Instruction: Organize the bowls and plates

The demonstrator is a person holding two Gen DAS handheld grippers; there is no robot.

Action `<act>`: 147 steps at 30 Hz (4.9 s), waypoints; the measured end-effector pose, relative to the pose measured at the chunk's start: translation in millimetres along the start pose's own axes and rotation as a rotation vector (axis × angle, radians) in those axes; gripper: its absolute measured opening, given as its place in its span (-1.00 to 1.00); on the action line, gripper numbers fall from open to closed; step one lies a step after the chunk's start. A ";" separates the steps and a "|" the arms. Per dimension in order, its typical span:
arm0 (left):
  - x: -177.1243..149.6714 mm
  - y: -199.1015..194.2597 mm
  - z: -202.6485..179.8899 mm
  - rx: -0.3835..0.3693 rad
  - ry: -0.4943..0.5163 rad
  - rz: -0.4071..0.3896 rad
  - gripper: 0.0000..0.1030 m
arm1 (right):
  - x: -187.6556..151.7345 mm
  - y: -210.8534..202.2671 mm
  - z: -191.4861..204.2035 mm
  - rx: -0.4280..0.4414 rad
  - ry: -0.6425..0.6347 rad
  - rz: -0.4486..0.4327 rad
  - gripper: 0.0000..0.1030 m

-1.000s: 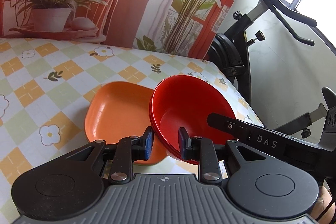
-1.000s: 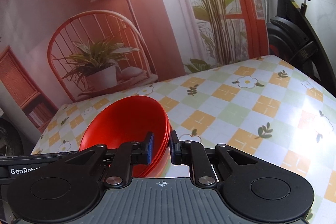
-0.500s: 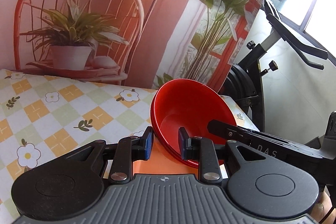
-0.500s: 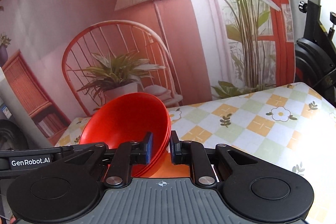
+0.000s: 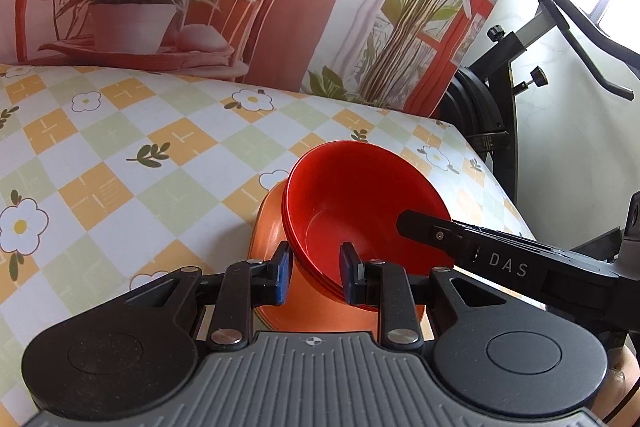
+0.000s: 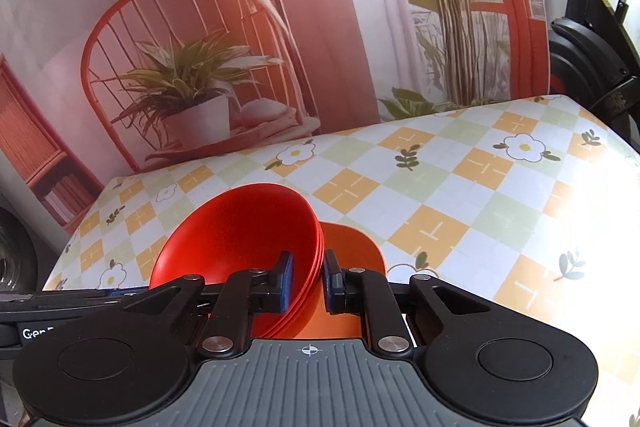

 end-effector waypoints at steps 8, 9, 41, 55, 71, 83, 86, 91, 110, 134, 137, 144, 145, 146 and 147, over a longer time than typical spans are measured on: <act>-11.1 6.4 1.7 0.007 0.015 0.028 -0.48 | -12.6 1.0 -3.4 -0.005 -0.002 0.020 -0.72; -12.5 6.9 1.7 0.009 0.016 0.032 -0.48 | -14.2 1.2 -3.7 -0.006 -0.001 0.023 -0.72; -9.1 -3.5 0.6 0.054 0.114 -0.010 0.07 | -11.5 -4.4 0.1 -0.031 -0.086 -0.003 -0.45; 22.1 -51.5 -6.2 0.151 0.174 -0.123 0.25 | 19.1 -44.4 6.0 -0.049 -0.154 -0.090 -0.10; 73.5 -150.8 -18.0 0.240 0.163 -0.332 0.57 | 78.0 -117.7 38.1 -0.007 -0.210 -0.222 0.98; 98.9 -230.2 -42.2 0.328 0.279 -0.448 0.74 | 101.7 -182.8 69.0 0.012 -0.240 -0.330 0.99; 101.5 -250.1 -49.8 0.338 0.301 -0.480 0.75 | 107.2 -199.9 72.8 0.012 -0.233 -0.357 0.99; 103.0 -278.5 -60.0 0.323 0.304 -0.516 0.75 | 112.2 -227.8 75.4 0.013 -0.218 -0.386 0.99; 93.0 -334.3 -79.8 0.360 0.303 -0.603 0.75 | 112.5 -292.1 80.5 0.012 -0.226 -0.467 0.99; 90.5 -335.2 -81.2 0.351 0.317 -0.583 0.76 | 113.1 -298.9 78.9 0.008 -0.222 -0.471 0.99; 91.1 -335.4 -80.9 0.350 0.315 -0.583 0.76 | 113.4 -299.3 78.4 0.008 -0.223 -0.470 0.99; 90.5 -333.6 -79.3 0.353 0.313 -0.572 0.76 | 113.4 -299.2 78.8 0.008 -0.223 -0.470 0.99; 90.4 -333.4 -78.8 0.353 0.312 -0.570 0.76 | 113.4 -299.1 79.2 0.007 -0.223 -0.471 0.99; 90.3 -333.4 -78.5 0.354 0.312 -0.569 0.76 | 113.4 -298.8 79.4 0.007 -0.223 -0.472 0.99; 90.1 -333.7 -78.4 0.355 0.313 -0.569 0.76 | 113.6 -299.3 79.0 0.006 -0.223 -0.472 0.99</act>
Point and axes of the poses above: each gripper's, at about its wrist camera, not at the fingertips, and y roughly the way its jaws point, z to its left, x to its top, the point moved 8 cm from there along y, roughly the way its jaws point, and after that the axes turned 15 degrees about -z, right-handed, at the moved point
